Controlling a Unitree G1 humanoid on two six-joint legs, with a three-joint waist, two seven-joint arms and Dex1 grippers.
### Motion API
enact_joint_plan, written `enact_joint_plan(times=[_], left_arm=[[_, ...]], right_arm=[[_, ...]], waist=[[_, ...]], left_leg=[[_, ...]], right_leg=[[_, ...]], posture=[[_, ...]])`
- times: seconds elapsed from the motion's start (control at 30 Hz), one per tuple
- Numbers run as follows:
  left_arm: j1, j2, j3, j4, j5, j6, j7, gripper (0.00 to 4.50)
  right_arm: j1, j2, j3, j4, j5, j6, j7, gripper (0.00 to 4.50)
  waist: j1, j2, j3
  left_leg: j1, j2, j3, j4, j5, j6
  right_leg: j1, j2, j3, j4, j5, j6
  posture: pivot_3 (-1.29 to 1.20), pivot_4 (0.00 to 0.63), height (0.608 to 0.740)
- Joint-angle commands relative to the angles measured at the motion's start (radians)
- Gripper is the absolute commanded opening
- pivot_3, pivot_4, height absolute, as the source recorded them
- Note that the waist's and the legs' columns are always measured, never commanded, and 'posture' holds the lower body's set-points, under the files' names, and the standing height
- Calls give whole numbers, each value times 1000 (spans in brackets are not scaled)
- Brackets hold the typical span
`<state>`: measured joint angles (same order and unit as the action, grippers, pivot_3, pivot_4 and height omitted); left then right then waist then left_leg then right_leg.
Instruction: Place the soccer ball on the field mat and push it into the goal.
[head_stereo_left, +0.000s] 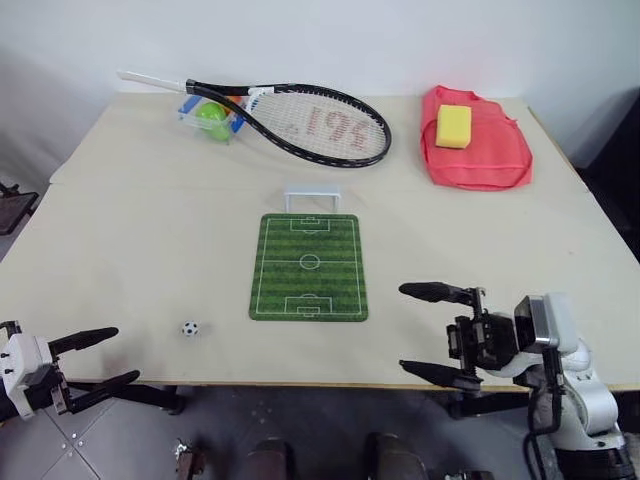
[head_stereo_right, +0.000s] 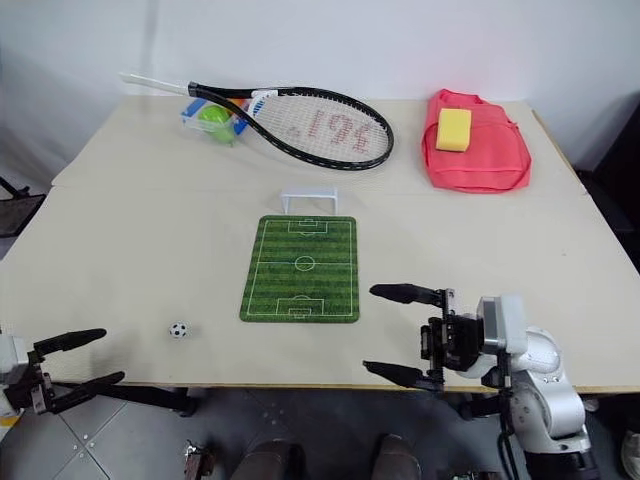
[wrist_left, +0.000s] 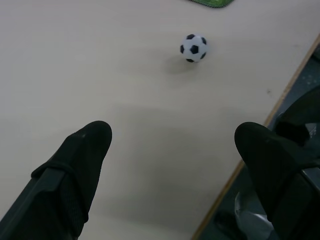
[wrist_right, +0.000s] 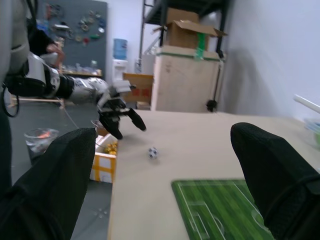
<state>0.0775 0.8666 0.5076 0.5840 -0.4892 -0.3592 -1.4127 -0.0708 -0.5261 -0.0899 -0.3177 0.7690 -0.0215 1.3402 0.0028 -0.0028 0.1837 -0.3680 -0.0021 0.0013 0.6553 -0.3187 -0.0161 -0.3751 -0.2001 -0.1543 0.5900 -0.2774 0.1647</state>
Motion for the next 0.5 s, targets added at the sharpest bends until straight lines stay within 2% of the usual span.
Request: enact_joint_plan(times=[0.03,0.13,0.23,0.43,0.5], left_arm=[[27,-6,-14,-123,-37,91,3,4469],[8,-35,-38,-239,-64,192,60,4469],[-20,-68,-92,-302,-24,246,124,4469],[-80,-122,-159,-293,25,261,194,4469],[-105,-136,-177,-273,38,260,210,4068]], right_arm=[[-3,-3,-13,0,-13,-26,19,4500],[-5,-12,-22,17,-15,-16,20,4500],[3,-17,-22,42,-26,-22,36,4500],[18,-12,-23,51,-43,-43,36,4500],[35,-9,-26,53,-49,-59,38,4500]], waist=[[2,0,0],[2,0,0],[0,0,0],[-7,0,0],[-4,0,0]], left_leg=[[0,0,0,1,-1,1],[0,0,1,2,-2,1],[0,0,1,3,-2,1],[1,1,3,3,-2,1],[1,1,3,3,-2,0]], right_leg=[[0,0,0,0,0,0],[0,0,1,1,0,0],[0,0,2,1,0,0],[0,1,4,1,0,0],[0,1,4,1,0,0]], posture=[[0,150,740],[0,150,740],[0,150,740],[0,150,740],[0,150,740]])
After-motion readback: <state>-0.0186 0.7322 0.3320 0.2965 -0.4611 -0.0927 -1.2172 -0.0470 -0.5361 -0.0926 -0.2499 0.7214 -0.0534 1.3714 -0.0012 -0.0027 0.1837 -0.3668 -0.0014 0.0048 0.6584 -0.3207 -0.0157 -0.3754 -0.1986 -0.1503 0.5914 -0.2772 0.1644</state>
